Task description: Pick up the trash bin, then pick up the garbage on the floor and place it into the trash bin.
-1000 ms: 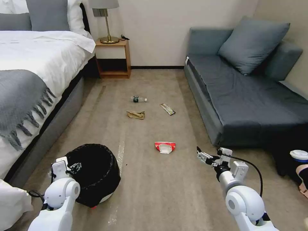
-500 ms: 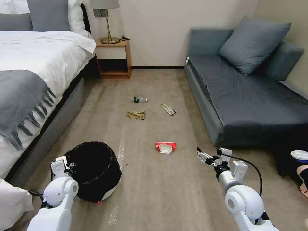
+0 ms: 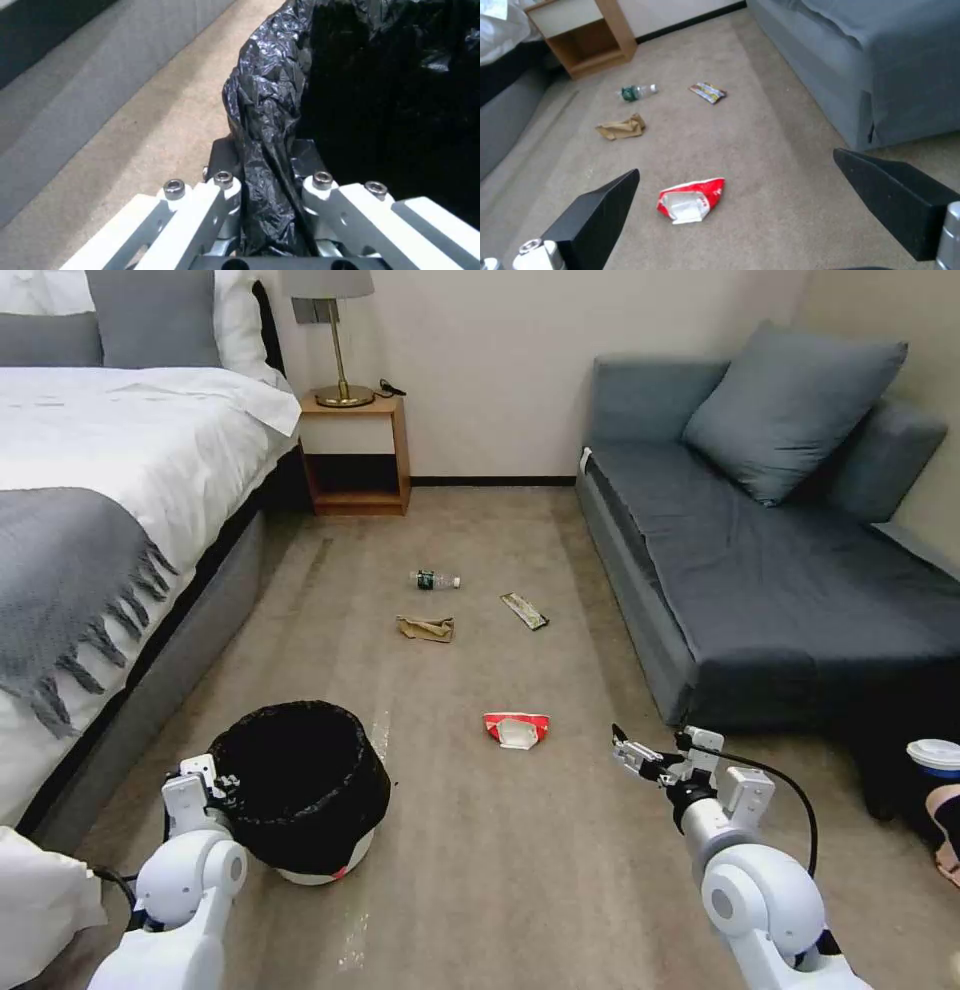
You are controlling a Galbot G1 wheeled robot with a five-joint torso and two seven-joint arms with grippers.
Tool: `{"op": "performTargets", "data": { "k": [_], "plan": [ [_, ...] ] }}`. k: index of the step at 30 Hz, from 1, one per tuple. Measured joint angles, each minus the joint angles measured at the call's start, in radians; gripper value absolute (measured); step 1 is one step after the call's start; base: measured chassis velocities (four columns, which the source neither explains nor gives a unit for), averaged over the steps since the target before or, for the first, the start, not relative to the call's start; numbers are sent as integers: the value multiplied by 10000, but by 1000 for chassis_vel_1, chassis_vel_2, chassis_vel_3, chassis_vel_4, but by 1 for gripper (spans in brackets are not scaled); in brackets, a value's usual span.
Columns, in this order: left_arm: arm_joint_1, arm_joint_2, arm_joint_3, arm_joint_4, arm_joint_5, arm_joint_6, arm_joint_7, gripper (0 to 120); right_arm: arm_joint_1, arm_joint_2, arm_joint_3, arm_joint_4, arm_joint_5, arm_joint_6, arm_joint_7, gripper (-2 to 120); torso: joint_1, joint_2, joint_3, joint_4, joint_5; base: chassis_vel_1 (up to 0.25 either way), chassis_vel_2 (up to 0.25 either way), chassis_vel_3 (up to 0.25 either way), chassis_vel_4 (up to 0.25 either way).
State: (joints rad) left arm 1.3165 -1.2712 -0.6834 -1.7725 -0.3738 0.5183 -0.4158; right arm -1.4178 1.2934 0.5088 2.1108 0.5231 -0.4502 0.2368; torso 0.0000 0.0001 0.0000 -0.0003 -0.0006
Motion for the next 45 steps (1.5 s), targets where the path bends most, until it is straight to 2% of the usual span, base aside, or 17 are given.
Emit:
{"op": "performTargets", "data": {
  "k": [6, 9, 13, 18, 20, 30, 45],
  "plan": [
    [232, -114, -81, -94, 592, -596, 55, 10, -122, 24, 19, 255, 330, 7, 6, 100, 0, -1, 1, -4, -4, 0, 0, 0, 0],
    [483, -263, -157, -384, 1149, -1036, 39, 10, -258, 28, 60, 351, 366, 47, -24, 100, 0, -1, 2, 1, 3, 0, 0, 0, 0],
    [711, -373, -193, -712, 1557, -1301, 7, 8, -383, 37, 86, 394, 348, 110, -76, 100, 0, -1, 2, 2, 4, 0, 0, 0, 0],
    [900, -439, -238, -1018, 2087, -1363, -21, 8, -428, 37, 92, 417, 338, 138, -107, 100, 0, -1, 1, 2, 5, 0, 0, 0, 0],
    [1041, -473, -296, -1237, 2707, -1487, -18, 7, -434, 28, 94, 450, 356, 140, -128, 100, 0, -2, 1, 4, 4, 0, 0, 0, 0],
    [1158, -527, -298, -1524, 3742, -1883, 28, 5, -549, 68, 236, 427, 499, 273, -399, 100, 0, -1, 0, 5, 5, 0, 0, 0, 0],
    [1103, -544, -216, -1594, 3887, -2015, 49, 5, -543, 71, 318, 280, 499, 469, -644, 100, 0, -1, 0, 3, 6, 0, 0, 0, 0]
  ]
}}
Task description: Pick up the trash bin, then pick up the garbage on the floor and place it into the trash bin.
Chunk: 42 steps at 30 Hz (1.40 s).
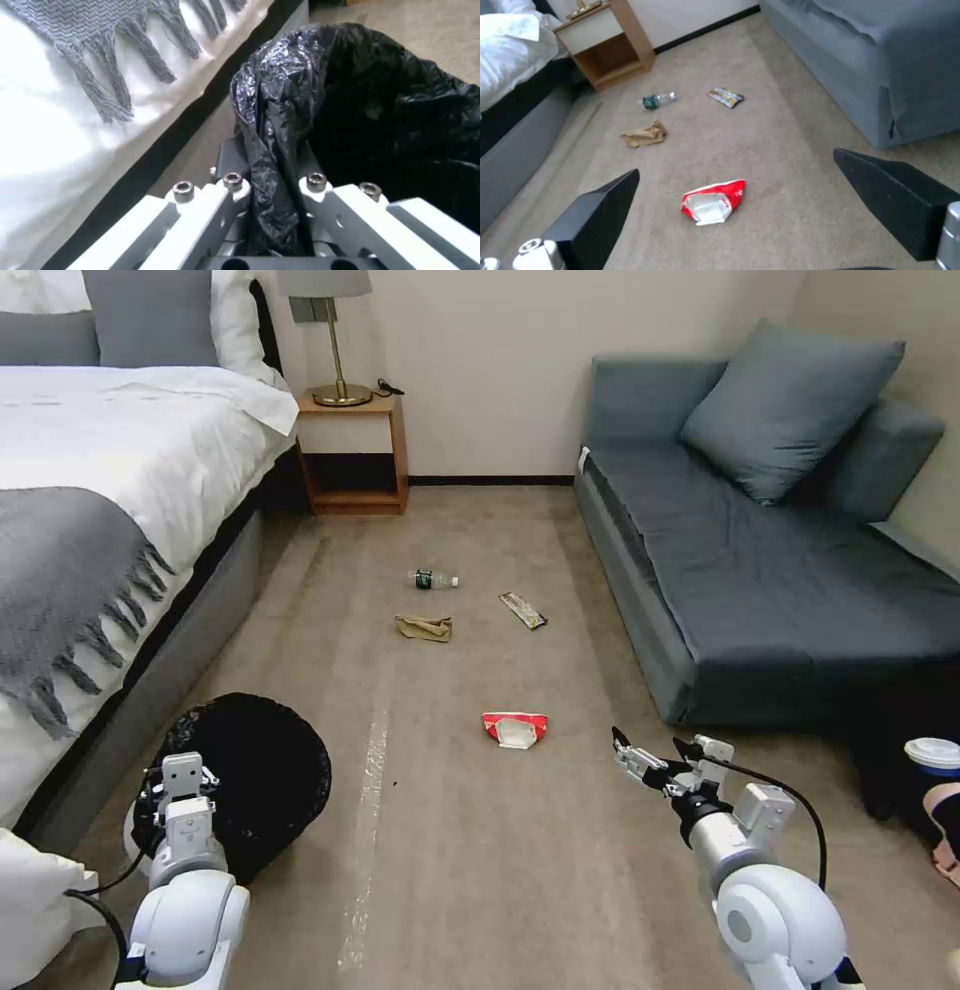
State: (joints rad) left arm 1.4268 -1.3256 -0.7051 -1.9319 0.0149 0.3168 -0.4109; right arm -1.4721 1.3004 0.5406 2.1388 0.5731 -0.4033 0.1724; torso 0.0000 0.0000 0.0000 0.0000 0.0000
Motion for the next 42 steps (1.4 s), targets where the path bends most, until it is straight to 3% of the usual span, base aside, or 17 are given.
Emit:
{"op": "performTargets", "data": {
  "k": [42],
  "plan": [
    [1, -73, 134, 190, 0, -425, 82, 5, -118, 39, 18, -20, -130, 92, -127, 100, 0, 0, 0, 0, 0, -29, 28, 29, -29]
  ]
}}
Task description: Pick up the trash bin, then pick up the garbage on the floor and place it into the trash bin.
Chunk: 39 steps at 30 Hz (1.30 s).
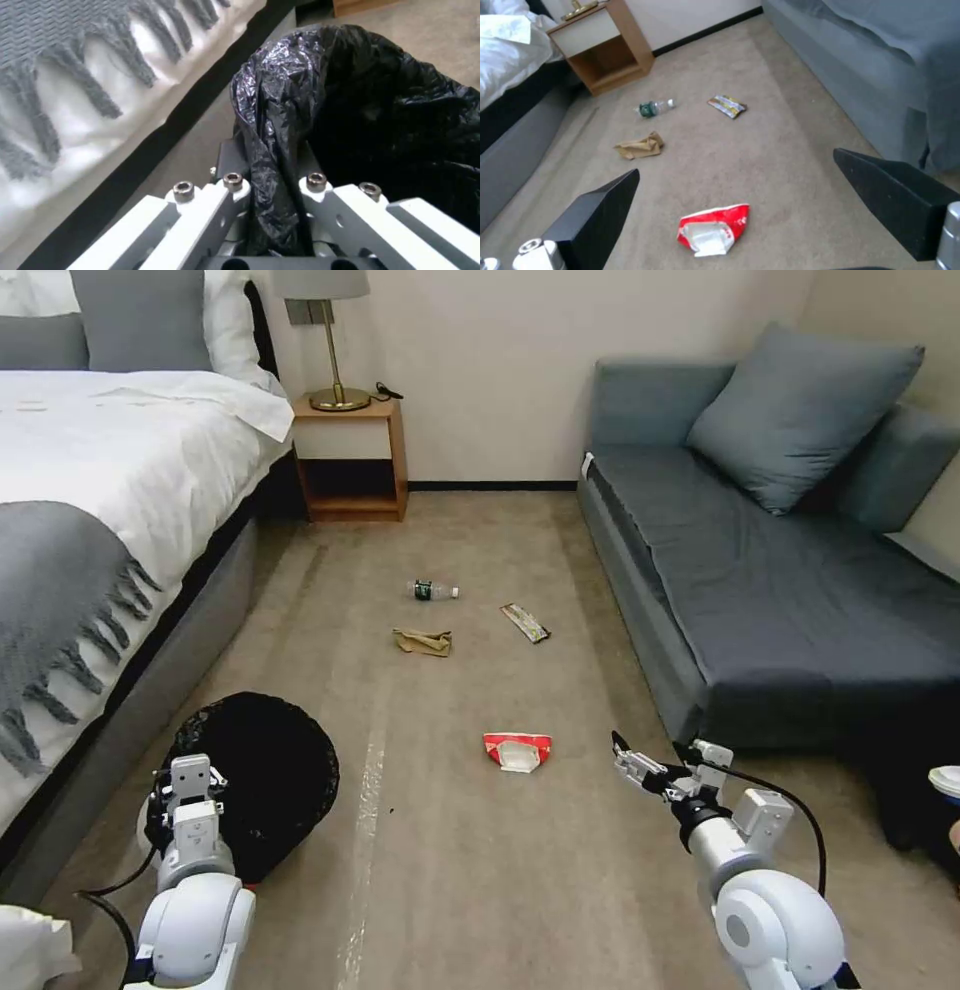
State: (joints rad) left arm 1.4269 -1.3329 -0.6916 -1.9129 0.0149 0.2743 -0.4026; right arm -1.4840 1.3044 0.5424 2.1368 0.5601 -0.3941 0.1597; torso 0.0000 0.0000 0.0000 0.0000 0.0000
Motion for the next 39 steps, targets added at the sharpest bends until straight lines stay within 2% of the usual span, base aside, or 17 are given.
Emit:
{"op": "performTargets", "data": {
  "k": [39],
  "plan": [
    [-125, -115, 88, 276, 71, -213, 76, 5, 296, 55, -265, -494, -144, 1, -140, 100, 0, 0, 0, 0, 0, -64, 64, 65, -64]
  ]
}}
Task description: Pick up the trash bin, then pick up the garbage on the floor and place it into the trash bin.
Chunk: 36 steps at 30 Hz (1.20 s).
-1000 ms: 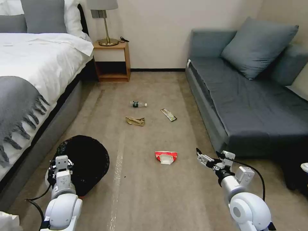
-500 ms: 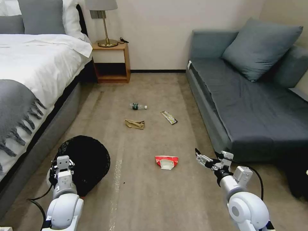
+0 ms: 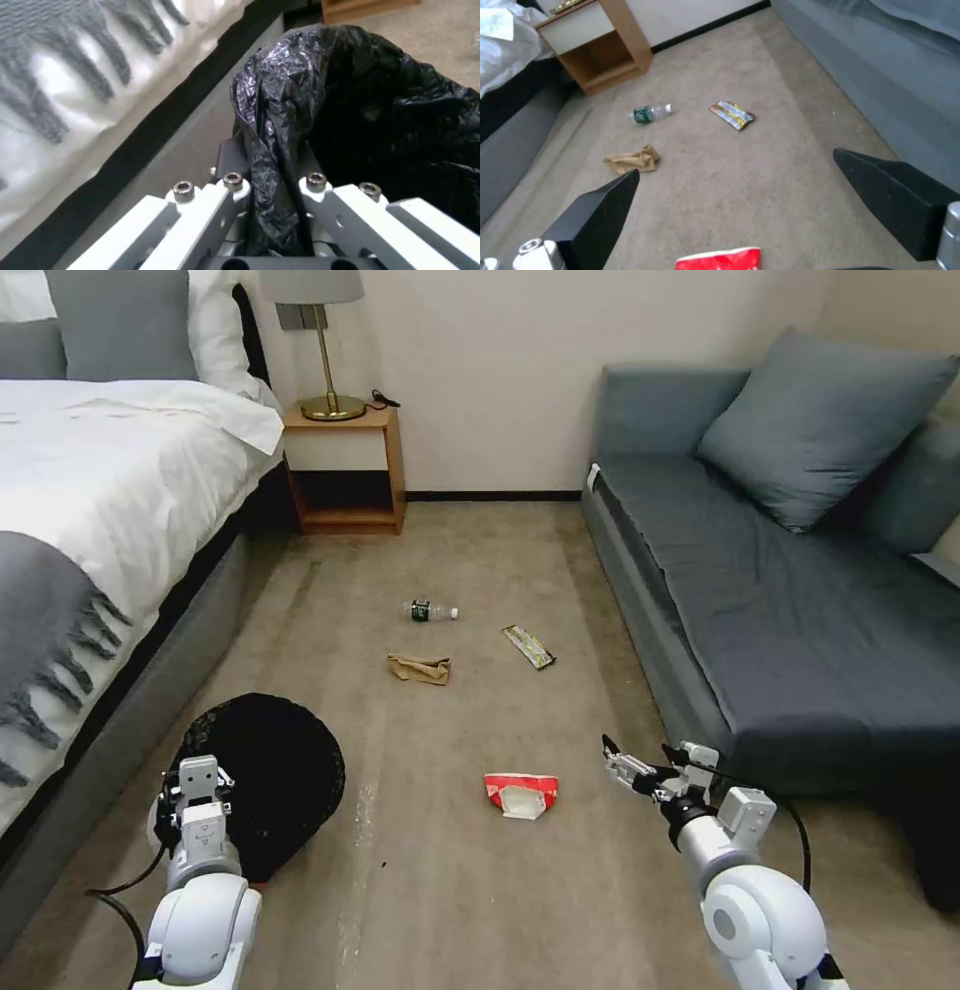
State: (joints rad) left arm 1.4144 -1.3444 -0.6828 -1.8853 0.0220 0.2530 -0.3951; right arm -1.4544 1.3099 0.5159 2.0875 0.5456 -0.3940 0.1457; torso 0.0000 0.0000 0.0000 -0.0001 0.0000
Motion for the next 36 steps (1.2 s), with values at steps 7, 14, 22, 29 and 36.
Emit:
{"op": "performTargets", "data": {
  "k": [7, 14, 22, 29, 36],
  "plan": [
    [-48, -32, 63, 52, 53, -19, 9, 5, 7, -4, -3, -52, -3, 19, -46, 100, 0, 0, 0, 1, 0, -82, 84, 69, -76],
    [-20, -94, 140, 95, 142, -86, 25, 5, 6, 30, -20, -112, -30, 62, -99, 100, 0, 0, 0, 1, 0, -85, 91, 87, -81],
    [-17, -76, 117, 148, 144, -136, 59, 5, -6, 44, -93, -179, -98, 86, -161, 100, 0, 0, 0, 0, 0, -99, 80, 84, -95],
    [4, -105, 119, 216, 144, -199, 86, 5, 1, 42, -152, -259, -157, 93, -191, 100, 0, 0, 0, 1, 0, -93, 102, 105, -91],
    [-33, -107, 116, 298, 144, -221, 93, 5, 46, 32, -261, -432, -246, 126, -218, 100, 0, 0, 0, 1, 1, -106, 87, 103, -98]
  ]
}}
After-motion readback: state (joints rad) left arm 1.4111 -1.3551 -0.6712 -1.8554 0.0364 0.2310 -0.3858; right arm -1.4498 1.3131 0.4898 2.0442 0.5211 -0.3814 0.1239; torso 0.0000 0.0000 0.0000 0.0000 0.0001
